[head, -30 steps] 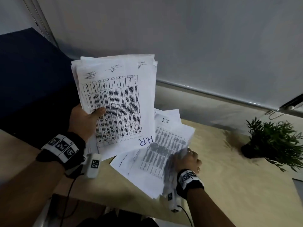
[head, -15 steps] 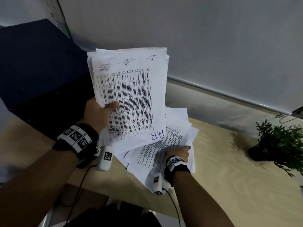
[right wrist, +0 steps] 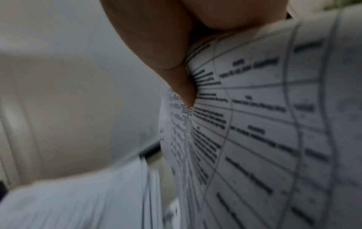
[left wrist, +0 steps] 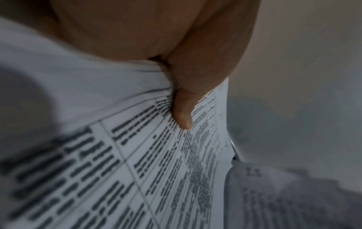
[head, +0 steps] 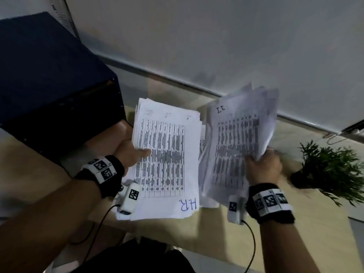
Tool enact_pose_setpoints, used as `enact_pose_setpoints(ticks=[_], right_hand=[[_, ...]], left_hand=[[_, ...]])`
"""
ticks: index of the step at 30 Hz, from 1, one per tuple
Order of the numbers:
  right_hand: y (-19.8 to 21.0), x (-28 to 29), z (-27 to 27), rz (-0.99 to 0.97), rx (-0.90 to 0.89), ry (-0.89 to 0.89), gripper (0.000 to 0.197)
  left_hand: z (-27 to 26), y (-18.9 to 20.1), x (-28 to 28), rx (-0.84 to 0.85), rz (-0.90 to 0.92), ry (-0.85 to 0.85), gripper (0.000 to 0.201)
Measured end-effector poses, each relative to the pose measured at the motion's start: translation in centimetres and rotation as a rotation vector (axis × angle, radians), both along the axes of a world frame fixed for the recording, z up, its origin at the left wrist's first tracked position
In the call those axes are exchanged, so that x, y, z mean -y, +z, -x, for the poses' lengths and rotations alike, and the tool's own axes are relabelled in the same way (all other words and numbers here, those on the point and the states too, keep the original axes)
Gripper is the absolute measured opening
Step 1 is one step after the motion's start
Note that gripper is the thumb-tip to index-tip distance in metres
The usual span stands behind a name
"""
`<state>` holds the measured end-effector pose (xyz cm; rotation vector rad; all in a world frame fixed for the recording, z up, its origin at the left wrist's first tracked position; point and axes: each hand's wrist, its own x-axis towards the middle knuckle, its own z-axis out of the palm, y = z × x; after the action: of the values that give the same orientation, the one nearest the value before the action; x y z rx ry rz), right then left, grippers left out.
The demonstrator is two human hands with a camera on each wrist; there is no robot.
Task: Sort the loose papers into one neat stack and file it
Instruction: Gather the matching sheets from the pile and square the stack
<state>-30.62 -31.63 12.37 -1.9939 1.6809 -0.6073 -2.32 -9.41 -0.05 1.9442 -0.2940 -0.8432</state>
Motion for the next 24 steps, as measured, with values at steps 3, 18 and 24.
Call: enact_pose_setpoints(ticks=[3, 18, 24], right_hand=[[4.5, 1.8, 1.5, 0.099, 0.105, -0.007, 0.03], [-12.5, -3.6, -4.6, -0.542, -0.149, 0.24, 0.053], [-14.1, -3.5, -5.5, -0.363, -0.363, 0.233, 0.047]], left_hand=[[0.3, -5.3, 0.8, -0.064, -0.103, -0.054, 0.113], [6.1, -0.4, 2.2, 0.018, -0.206, 0.033, 0.067], [5.7, -0.2, 1.8, 0.168, -0.243, -0.088, 0.072]])
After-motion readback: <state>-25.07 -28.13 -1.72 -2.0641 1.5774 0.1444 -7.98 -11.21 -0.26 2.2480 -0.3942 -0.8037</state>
